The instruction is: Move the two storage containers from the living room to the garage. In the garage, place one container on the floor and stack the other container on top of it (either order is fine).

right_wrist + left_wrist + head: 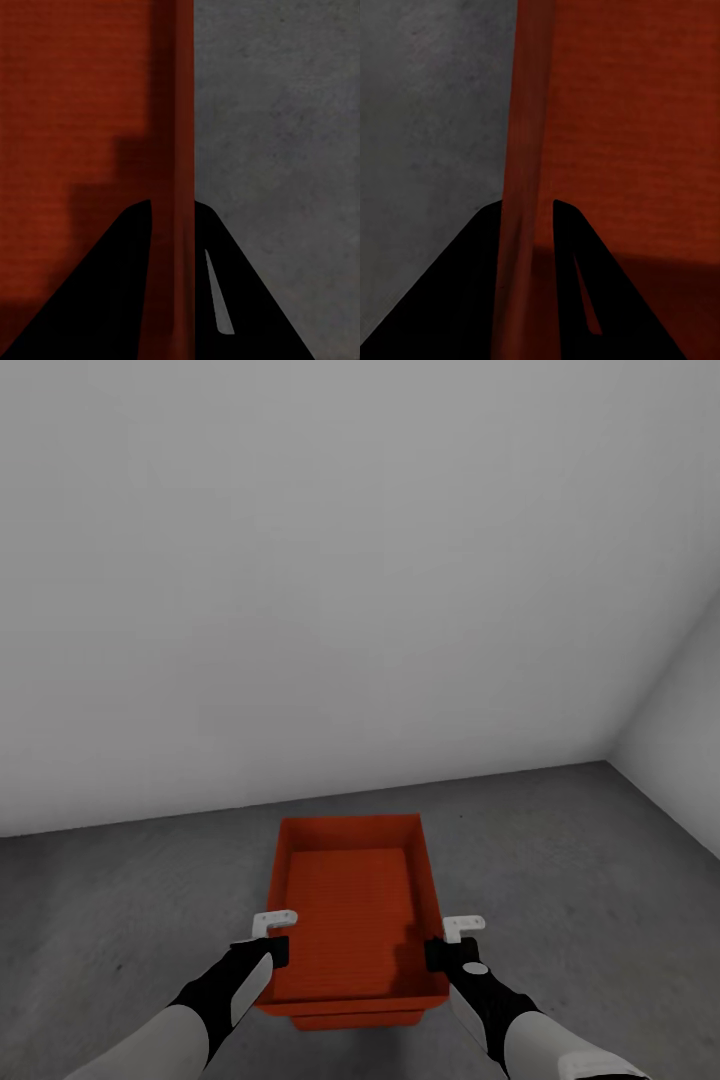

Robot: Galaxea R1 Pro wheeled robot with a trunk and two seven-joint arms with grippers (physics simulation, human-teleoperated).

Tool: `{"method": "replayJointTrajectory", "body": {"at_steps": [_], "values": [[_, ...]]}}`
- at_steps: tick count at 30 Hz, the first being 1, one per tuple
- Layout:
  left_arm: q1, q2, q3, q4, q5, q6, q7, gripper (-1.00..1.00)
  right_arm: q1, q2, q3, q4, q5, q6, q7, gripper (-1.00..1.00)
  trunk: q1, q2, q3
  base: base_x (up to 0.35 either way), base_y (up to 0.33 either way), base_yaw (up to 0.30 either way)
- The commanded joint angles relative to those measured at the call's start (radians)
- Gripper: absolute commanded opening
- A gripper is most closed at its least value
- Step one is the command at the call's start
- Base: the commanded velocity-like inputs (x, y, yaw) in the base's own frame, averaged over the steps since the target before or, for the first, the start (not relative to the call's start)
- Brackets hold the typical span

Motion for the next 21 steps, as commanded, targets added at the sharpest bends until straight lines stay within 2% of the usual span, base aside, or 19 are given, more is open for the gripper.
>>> {"method": "replayJointTrajectory", "body": {"at_steps": [1, 21], "values": [[-0.001, 0.002, 0.038, -0.004, -0.029, -0.045, 0.014, -1.0, 0.0, -0.015, -0.002, 0.003, 0.004, -0.003, -0.052, -1.0, 0.004, -0.008, -0.004, 0.0, 0.0, 0.0], [-0.001, 0.002, 0.038, -0.004, -0.033, -0.045, 0.013, -1.0, 0.0, -0.015, -0.002, 0.003, 0.005, -0.001, -0.051, -1.0, 0.081, -0.148, -0.067, 0.0, 0.0, 0.0]]}}
